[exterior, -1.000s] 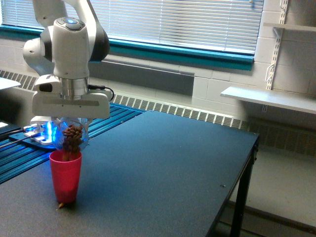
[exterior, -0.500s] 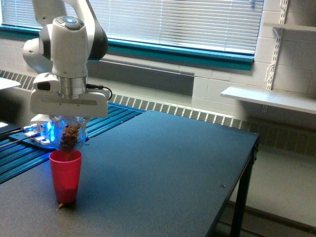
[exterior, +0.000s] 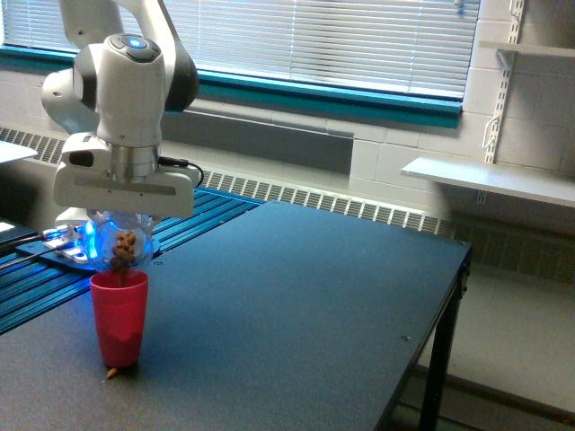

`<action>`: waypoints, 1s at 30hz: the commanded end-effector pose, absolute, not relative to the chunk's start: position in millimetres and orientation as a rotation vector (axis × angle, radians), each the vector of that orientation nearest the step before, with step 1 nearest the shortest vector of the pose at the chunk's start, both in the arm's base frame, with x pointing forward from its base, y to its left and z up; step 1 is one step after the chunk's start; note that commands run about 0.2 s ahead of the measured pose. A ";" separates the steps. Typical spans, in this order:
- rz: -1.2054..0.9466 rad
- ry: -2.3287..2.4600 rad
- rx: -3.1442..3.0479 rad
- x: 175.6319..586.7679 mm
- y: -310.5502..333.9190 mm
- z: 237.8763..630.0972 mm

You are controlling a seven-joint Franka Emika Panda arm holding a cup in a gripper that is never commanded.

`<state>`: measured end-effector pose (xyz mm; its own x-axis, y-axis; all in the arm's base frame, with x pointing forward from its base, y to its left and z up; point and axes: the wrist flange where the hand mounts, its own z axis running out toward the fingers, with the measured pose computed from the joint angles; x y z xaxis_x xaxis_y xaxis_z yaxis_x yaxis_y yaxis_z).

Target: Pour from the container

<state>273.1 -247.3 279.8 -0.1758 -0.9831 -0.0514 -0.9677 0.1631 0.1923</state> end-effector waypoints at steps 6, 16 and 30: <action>-0.254 -2.306 1.959 283.5 -248.7 285.4; -0.269 -2.296 1.945 283.1 -249.0 285.4; -0.291 -2.265 1.939 283.1 -247.3 285.2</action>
<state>280.4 -248.8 284.1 -0.1586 -0.9870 -0.0274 -0.9627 0.1484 0.2261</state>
